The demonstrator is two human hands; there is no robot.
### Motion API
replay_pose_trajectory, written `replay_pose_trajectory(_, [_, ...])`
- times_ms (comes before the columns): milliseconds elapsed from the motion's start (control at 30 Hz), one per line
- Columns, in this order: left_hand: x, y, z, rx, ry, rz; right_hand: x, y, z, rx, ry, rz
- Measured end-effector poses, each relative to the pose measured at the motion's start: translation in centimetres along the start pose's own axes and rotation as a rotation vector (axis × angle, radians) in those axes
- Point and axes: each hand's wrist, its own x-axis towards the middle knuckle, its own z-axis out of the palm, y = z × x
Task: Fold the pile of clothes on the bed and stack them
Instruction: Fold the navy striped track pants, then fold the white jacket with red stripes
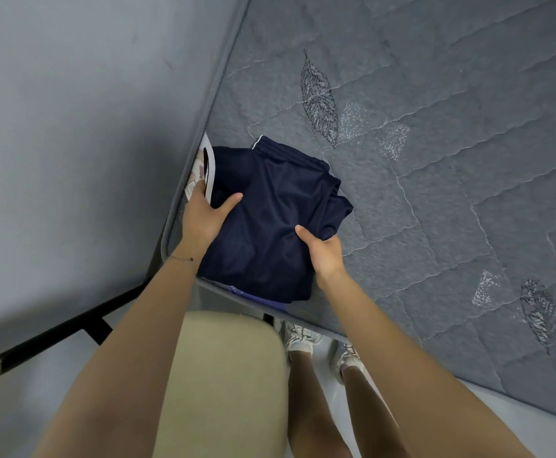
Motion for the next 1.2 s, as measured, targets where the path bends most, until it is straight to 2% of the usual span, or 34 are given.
replay_pose_trajectory(100, [-2.1,1.5,-0.3,0.132,0.139,0.104,-1.2,-1.2,-0.9,-0.128,0.030,-0.034])
replay_pose_trajectory(167, [-4.3,3.2,-0.5,0.310,0.218,0.212,-2.8,-2.5,-2.2,-0.332,0.038,-0.113])
replay_pose_trajectory(300, [-9.6,8.1,-0.3,0.602,0.163,0.366,-7.7,-6.1,-6.2,-1.083,0.142,-0.355])
replay_pose_trajectory(367, [-12.3,10.9,0.0,0.760,0.113,0.483,-10.3,-8.4,-8.4,-1.230,0.177,-0.430])
replay_pose_trajectory(433, [-15.0,13.4,0.9,0.890,0.036,0.578,-13.2,-10.6,-10.9,-1.315,0.184,-0.416])
replay_pose_trajectory(567, [-20.3,18.3,5.0,1.027,-0.084,0.681,-18.9,-13.5,-16.7,-1.368,0.246,-0.379])
replay_pose_trajectory(933, [-37.1,29.5,23.8,1.060,-0.267,0.864,-28.4,-14.6,-40.6,-1.305,0.424,-0.364])
replay_pose_trajectory(1200, [-48.9,33.9,37.1,1.023,-0.380,0.869,-33.0,-14.0,-56.7,-1.218,0.514,-0.318])
